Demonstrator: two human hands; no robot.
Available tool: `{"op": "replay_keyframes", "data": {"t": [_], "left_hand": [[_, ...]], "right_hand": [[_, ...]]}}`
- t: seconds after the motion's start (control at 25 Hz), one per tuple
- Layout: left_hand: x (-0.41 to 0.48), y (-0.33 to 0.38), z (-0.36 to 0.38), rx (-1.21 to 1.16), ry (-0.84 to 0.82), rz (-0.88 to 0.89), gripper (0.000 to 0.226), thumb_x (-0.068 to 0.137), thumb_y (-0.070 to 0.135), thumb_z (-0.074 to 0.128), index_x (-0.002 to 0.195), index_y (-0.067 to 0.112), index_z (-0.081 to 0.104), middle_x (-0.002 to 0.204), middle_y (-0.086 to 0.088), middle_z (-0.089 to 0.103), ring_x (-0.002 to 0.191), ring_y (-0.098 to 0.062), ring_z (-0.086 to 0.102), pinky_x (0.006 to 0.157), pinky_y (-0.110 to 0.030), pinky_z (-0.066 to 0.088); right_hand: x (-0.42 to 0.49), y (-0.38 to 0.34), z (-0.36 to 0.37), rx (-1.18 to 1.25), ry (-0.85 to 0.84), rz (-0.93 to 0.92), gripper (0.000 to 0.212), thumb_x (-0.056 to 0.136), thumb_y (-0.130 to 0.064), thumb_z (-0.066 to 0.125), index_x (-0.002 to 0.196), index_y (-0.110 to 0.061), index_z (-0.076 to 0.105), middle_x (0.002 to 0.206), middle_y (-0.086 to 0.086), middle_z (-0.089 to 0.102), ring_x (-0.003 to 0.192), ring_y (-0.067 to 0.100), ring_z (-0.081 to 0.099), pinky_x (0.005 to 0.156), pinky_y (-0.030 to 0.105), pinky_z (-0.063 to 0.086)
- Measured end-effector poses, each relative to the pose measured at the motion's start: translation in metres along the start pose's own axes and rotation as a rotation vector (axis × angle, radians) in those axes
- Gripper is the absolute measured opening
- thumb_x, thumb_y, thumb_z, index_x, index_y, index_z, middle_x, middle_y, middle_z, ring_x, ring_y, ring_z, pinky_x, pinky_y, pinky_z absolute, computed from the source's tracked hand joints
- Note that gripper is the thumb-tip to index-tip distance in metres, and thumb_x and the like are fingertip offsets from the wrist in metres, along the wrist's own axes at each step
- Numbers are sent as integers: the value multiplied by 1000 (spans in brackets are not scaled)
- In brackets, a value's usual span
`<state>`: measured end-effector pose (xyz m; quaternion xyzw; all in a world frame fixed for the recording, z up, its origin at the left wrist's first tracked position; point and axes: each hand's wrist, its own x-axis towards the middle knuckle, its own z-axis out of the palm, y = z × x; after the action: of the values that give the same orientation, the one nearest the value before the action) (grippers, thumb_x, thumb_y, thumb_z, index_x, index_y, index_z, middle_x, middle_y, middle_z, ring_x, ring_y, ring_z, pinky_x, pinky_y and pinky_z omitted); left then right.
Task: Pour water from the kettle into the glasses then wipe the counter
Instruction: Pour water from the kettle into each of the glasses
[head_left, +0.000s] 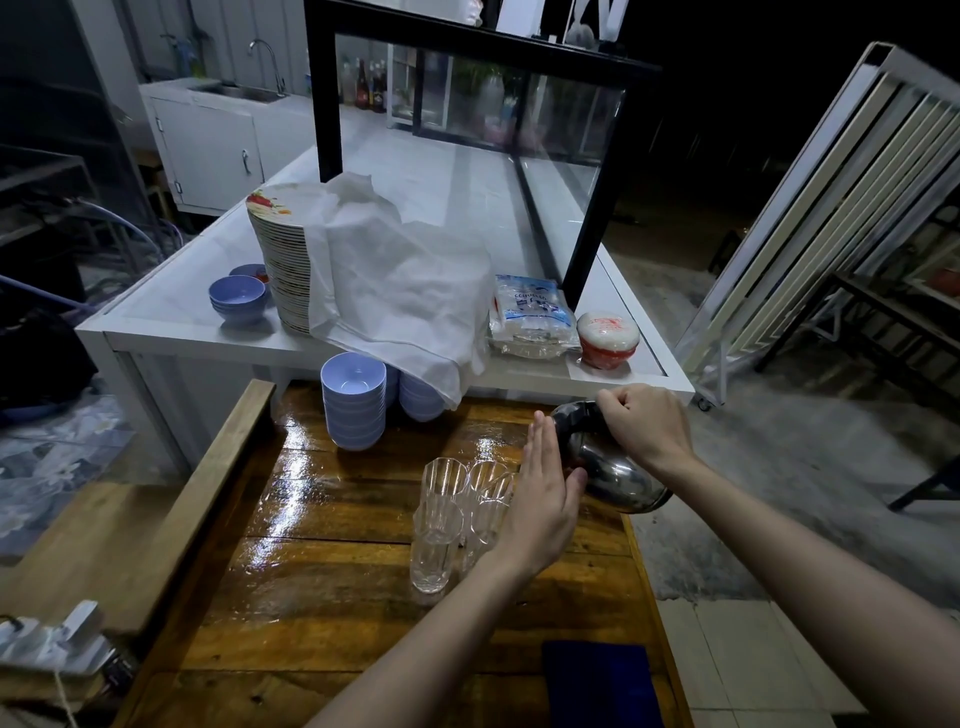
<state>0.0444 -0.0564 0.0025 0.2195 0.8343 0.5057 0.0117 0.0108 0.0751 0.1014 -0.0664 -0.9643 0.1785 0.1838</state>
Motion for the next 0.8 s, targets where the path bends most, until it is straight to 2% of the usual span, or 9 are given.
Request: {"op": "replay_keyframes", "data": {"t": [0.16, 0.4, 0.6, 0.72, 0.8], "left_hand": [[1, -1, 0, -4, 2, -4, 68, 104, 39, 28, 152, 17, -15, 157, 7, -24, 145, -1, -22, 119, -22, -9], [1, -3, -1, 1, 6, -3, 69, 104, 40, 28, 151, 17, -16, 155, 8, -26, 145, -2, -22, 119, -22, -9], [2, -4, -2, 2, 9, -1, 69, 103, 40, 28, 151, 16, -16, 157, 6, -24, 145, -4, -21, 120, -25, -7], [4, -5, -2, 5, 16, -2, 69, 103, 40, 28, 152, 15, -15, 158, 5, -23, 146, -5, -21, 121, -26, -6], [4, -5, -2, 7, 21, -1, 69, 104, 39, 28, 152, 15, -15, 156, 7, -24, 146, -5, -21, 121, -26, -7]], "right_hand": [[0, -5, -3, -18, -8, -4, 42, 77, -31, 41, 40, -14, 35, 40, 2, 37, 43, 18, 34, 50, 21, 20], [3, -6, -2, -32, -1, -50, 48, 87, -21, 51, 40, -14, 40, 44, 6, 41, 46, 22, 37, 50, 21, 19], [3, -9, -2, -22, 2, -72, 43, 80, -31, 41, 40, -16, 37, 42, 2, 39, 45, 19, 34, 52, 19, 18], [3, -9, -2, -21, 4, -68, 42, 79, -31, 40, 40, -15, 38, 41, 1, 38, 44, 17, 34, 53, 27, 20], [5, -10, -1, -23, 10, -73, 42, 79, -32, 40, 40, -14, 39, 40, 1, 37, 43, 18, 34, 60, 29, 21]]}}
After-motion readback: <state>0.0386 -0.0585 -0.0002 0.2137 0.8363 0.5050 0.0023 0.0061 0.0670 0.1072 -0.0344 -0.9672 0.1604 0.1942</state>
